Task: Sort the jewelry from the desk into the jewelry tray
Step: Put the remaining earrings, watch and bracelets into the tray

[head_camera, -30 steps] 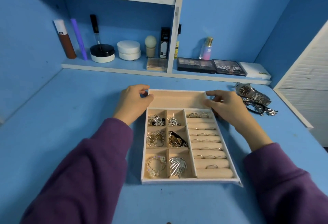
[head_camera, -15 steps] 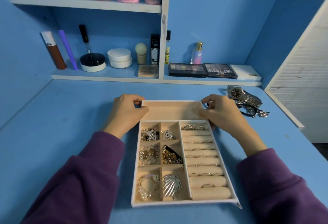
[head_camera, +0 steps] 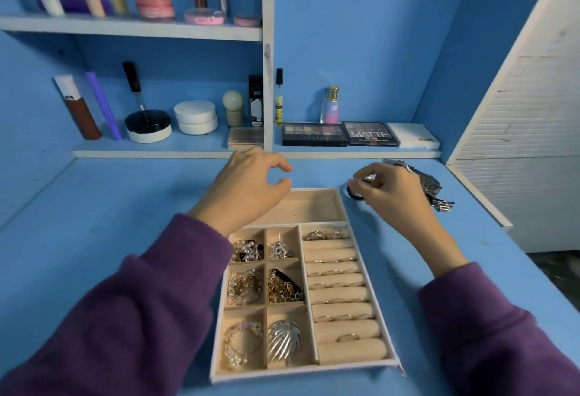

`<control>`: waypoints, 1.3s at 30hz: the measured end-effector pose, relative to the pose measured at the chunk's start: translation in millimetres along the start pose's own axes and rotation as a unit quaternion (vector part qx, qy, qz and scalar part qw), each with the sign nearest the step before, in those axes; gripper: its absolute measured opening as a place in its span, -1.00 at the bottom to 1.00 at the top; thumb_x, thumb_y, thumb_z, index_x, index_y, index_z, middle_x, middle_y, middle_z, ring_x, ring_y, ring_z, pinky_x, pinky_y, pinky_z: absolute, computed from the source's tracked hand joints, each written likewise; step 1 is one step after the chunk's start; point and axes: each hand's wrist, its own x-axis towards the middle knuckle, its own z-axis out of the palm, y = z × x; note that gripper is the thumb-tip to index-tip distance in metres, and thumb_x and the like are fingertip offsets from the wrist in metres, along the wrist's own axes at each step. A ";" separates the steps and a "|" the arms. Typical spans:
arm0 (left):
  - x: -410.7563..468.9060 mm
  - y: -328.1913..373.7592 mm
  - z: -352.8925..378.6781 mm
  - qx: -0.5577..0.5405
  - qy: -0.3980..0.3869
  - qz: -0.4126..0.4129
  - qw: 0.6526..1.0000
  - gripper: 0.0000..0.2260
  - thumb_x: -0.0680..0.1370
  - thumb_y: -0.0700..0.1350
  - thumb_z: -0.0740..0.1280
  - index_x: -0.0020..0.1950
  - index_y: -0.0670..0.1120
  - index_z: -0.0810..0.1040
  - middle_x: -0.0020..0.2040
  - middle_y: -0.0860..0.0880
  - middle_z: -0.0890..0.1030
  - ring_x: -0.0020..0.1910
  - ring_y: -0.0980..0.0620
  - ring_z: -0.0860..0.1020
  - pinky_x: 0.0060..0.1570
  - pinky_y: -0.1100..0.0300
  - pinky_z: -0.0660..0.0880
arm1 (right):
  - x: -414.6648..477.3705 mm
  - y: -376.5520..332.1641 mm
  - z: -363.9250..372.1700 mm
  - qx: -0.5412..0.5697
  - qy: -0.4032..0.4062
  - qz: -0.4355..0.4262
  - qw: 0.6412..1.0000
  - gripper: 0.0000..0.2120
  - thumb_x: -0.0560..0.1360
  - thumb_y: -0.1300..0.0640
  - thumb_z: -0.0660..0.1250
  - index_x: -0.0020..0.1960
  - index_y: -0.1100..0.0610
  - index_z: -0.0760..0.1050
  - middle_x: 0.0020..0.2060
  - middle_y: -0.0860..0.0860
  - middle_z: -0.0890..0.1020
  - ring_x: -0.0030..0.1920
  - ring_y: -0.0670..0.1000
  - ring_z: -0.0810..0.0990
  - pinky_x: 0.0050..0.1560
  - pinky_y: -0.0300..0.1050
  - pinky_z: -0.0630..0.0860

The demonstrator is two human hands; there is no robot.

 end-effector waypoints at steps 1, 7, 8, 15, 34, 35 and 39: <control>7.1 9.0 -0.1 -0.003 -0.010 0.019 1.000 -0.77 0.53 0.00 0.25 0.17 0.08 0.52 0.17 0.04 0.50 0.19 0.07 0.40 0.07 0.21 0.27 | 3.7 6.0 -4.8 -0.012 0.033 0.003 0.999 -0.87 0.46 0.07 0.33 -0.10 0.11 0.59 -0.45 0.03 0.54 -0.41 -0.01 0.46 -0.33 -0.12 0.36; 52.1 61.2 24.8 -0.022 -0.092 0.082 0.992 -0.81 0.51 -0.06 0.27 0.08 0.01 0.59 0.07 0.02 0.58 0.01 0.11 0.46 -0.04 0.27 0.31 | 22.6 53.4 -24.9 -0.136 0.127 0.009 0.982 -0.77 0.47 0.13 0.30 0.10 0.12 0.57 0.01 0.13 0.53 0.12 0.17 0.39 -0.03 -0.07 0.32; 57.6 67.6 33.3 -0.020 -0.112 0.085 0.990 -0.80 0.51 -0.07 0.28 0.09 0.00 0.60 0.08 -0.01 0.58 0.00 0.09 0.47 -0.04 0.26 0.33 | 24.0 58.7 -26.3 -0.154 0.115 0.017 0.981 -0.72 0.48 0.09 0.29 0.17 0.12 0.54 0.07 0.14 0.52 0.16 0.18 0.35 0.03 -0.05 0.32; 86.7 89.6 82.1 0.045 -0.169 0.094 0.980 -0.75 0.50 -0.21 0.25 0.13 -0.01 0.55 0.16 -0.07 0.56 0.16 -0.06 0.46 0.07 0.11 0.42 | 30.5 74.2 -23.0 -0.164 0.089 0.050 0.981 -0.68 0.50 0.01 0.28 0.18 0.16 0.52 0.08 0.17 0.54 0.16 0.20 0.34 0.04 -0.03 0.31; 103.5 81.9 88.1 0.004 -0.155 0.045 0.987 -0.57 0.52 -0.20 0.27 0.38 -0.02 0.32 0.29 -0.12 0.44 0.23 -0.07 0.41 0.14 0.13 0.36 | 29.6 66.3 -32.8 0.111 0.122 0.030 0.986 -0.98 0.47 0.16 0.34 -0.12 0.11 0.51 -0.14 0.00 0.47 -0.20 0.01 0.42 -0.24 -0.25 0.31; 102.2 81.6 85.4 -0.018 -0.153 0.050 0.987 -0.53 0.51 -0.18 0.29 0.40 -0.01 0.28 0.31 -0.12 0.42 0.25 -0.07 0.41 0.14 0.14 0.35 | 27.6 61.9 -33.3 0.152 0.108 0.042 0.982 -0.97 0.47 0.16 0.33 -0.14 0.11 0.50 -0.16 -0.01 0.48 -0.23 -0.02 0.40 -0.26 -0.29 0.31; 91.7 81.2 64.5 -0.077 -0.131 0.122 0.981 -0.43 0.47 -0.12 0.38 0.42 0.05 0.23 0.36 -0.03 0.39 0.28 0.02 0.39 0.03 0.36 0.24 | 18.1 40.1 -39.2 0.308 0.035 0.068 0.948 -0.94 0.48 0.17 0.33 -0.17 0.10 0.51 -0.26 -0.02 0.52 -0.29 -0.14 0.43 -0.25 -0.29 0.32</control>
